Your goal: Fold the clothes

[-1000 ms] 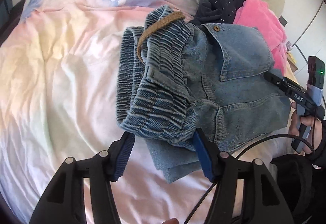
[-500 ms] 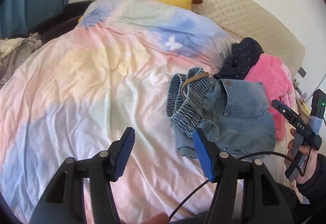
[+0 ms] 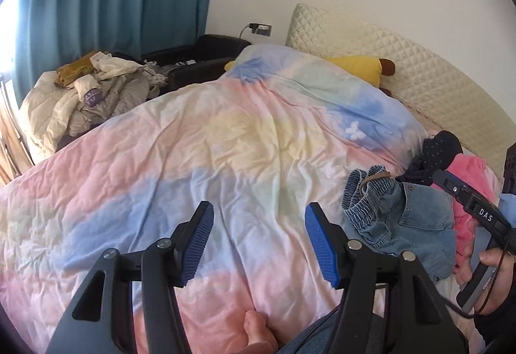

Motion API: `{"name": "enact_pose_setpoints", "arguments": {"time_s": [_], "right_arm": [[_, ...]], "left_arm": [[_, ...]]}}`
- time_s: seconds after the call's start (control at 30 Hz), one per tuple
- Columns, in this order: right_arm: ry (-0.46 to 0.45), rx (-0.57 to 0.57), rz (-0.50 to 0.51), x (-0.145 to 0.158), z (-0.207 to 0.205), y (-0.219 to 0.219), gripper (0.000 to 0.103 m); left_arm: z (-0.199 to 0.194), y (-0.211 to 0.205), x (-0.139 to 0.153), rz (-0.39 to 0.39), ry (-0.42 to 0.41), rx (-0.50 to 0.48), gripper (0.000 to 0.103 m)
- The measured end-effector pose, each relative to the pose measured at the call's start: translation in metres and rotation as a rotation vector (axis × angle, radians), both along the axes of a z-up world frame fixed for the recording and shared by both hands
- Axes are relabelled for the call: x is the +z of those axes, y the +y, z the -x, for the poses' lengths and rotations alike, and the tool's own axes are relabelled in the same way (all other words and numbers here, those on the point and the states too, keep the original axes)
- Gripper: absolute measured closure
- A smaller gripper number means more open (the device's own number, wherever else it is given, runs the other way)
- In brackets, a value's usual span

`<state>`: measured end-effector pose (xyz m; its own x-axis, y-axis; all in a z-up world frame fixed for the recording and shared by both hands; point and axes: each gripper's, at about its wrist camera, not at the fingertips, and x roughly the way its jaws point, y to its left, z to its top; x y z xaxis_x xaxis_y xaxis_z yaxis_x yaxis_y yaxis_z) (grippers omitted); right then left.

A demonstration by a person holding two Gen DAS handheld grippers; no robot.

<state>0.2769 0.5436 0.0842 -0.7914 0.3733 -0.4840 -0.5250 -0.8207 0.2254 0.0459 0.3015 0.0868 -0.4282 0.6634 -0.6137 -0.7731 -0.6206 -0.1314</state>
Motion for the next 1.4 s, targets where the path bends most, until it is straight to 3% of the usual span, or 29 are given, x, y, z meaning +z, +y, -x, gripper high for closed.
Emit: {"name": "enact_pose_setpoints", "arguments": {"time_s": [0.6, 1.03, 1.4], "right_arm": [[0.026, 0.437, -0.088, 0.037, 0.129, -0.158, 0.026], [0.049, 0.651, -0.097, 0.012, 0.209, -0.268, 0.026], [0.075, 0.71, -0.135, -0.029, 0.262, -0.293, 0.026]], "left_arm": [[0.016, -0.164, 0.017, 0.015, 0.101, 0.388, 0.042], [0.034, -0.25, -0.001, 0.03, 0.145, 0.631, 0.042], [0.063, -0.289, -0.042, -0.006, 0.135, 0.774, 0.042]]}}
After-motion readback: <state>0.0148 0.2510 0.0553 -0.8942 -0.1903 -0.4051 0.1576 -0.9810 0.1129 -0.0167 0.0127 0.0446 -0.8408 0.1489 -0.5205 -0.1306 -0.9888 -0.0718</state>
